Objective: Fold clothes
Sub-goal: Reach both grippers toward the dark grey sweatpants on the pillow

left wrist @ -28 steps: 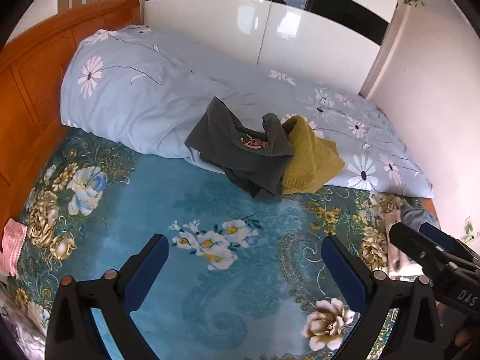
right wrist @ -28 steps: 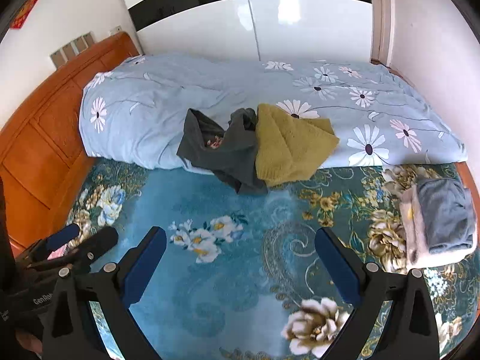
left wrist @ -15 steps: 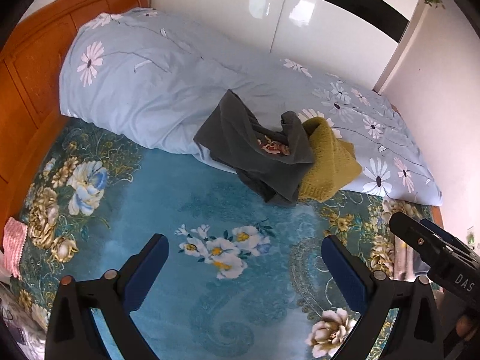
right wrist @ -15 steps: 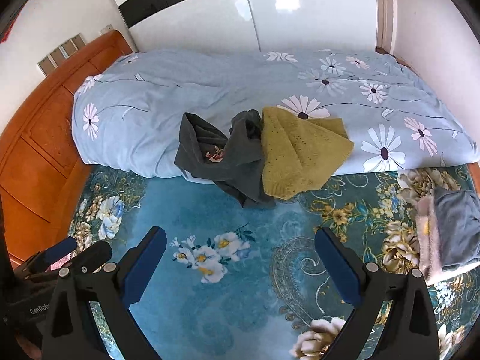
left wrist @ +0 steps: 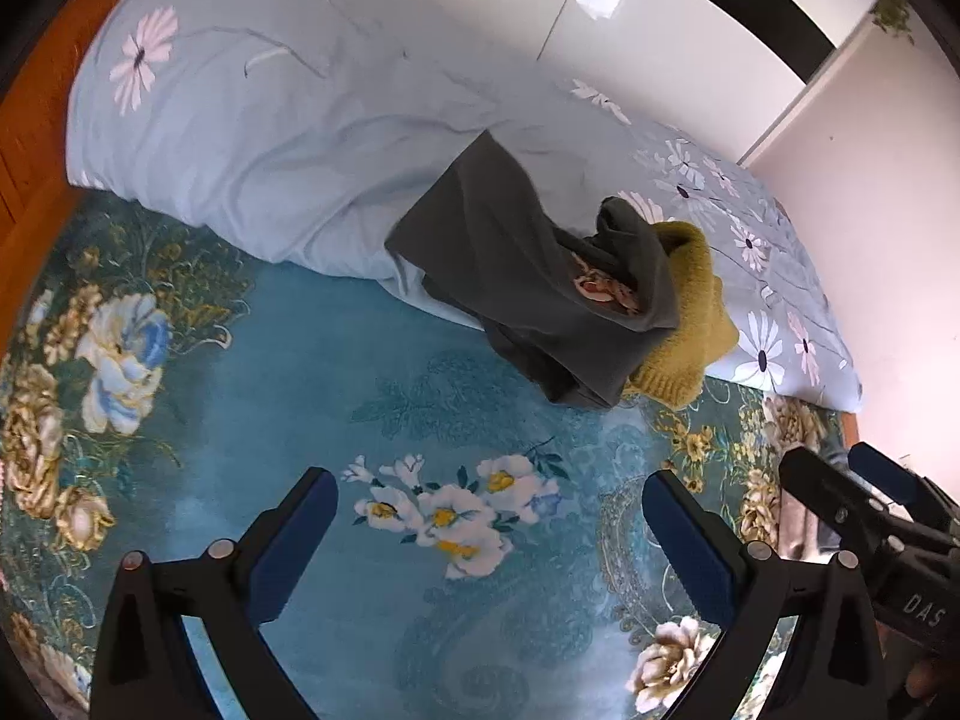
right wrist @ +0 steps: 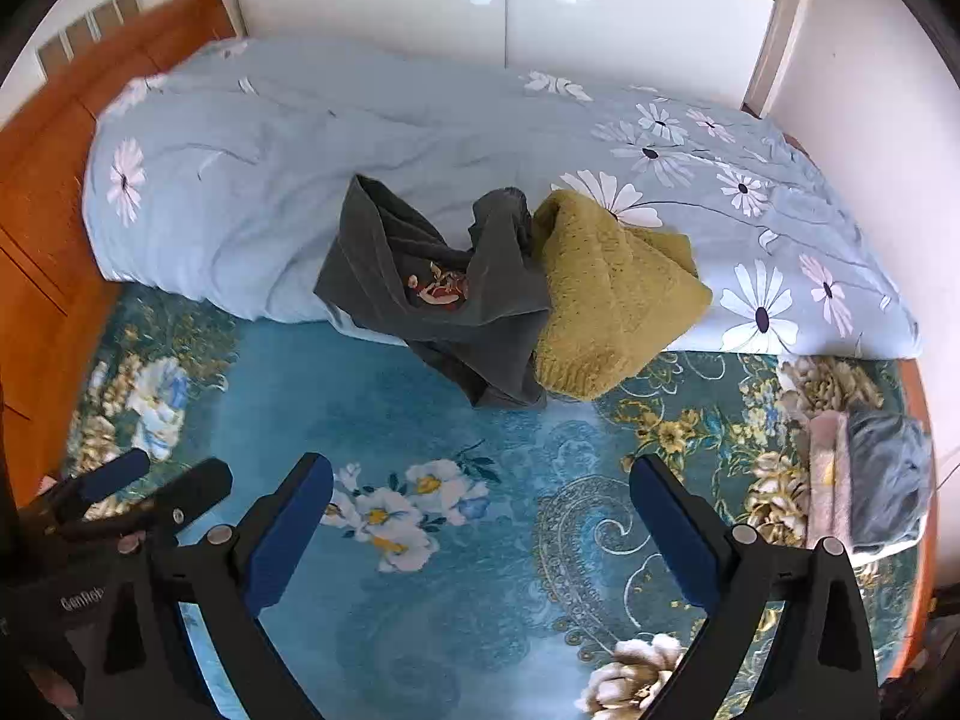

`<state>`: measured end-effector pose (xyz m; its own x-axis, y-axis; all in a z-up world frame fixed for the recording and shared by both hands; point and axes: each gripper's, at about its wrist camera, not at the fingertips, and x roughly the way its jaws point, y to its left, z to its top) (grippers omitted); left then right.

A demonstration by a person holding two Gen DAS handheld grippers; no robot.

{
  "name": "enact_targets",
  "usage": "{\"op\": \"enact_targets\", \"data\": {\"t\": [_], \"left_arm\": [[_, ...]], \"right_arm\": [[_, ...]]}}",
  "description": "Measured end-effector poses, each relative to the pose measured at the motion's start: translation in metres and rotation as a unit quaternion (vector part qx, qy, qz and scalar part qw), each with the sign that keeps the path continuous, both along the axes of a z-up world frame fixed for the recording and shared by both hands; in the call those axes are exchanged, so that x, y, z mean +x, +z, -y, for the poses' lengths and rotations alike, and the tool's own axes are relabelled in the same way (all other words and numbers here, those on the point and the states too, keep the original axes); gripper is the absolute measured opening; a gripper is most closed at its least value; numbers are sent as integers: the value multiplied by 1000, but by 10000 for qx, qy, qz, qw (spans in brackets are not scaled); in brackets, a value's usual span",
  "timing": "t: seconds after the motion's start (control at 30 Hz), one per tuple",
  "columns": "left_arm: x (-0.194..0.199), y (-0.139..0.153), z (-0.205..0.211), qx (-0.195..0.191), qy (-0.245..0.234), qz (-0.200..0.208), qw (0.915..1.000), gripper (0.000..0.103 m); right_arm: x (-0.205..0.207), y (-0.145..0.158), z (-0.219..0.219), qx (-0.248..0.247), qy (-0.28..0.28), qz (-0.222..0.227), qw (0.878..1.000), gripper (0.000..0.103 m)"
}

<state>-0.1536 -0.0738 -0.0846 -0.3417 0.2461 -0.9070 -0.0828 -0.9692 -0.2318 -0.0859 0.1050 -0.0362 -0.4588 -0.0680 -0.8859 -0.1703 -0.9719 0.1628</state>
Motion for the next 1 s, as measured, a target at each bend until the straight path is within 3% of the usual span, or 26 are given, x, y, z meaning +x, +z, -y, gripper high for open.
{"op": "enact_targets", "data": {"t": [0.4,0.73,1.0], "left_arm": [[-58,-60,9,356,176,558,9977,103],[-110,-84,-10,655,286,725,9948,103],[-161,-97,-47,967,271,792,9918,103]], "right_arm": [[-60,-42,17,504,397,550,9964,99],[-96,-82,-1,327,497,805,9950,99],[-84,-101,-24,56,414,859,9954,99]]}}
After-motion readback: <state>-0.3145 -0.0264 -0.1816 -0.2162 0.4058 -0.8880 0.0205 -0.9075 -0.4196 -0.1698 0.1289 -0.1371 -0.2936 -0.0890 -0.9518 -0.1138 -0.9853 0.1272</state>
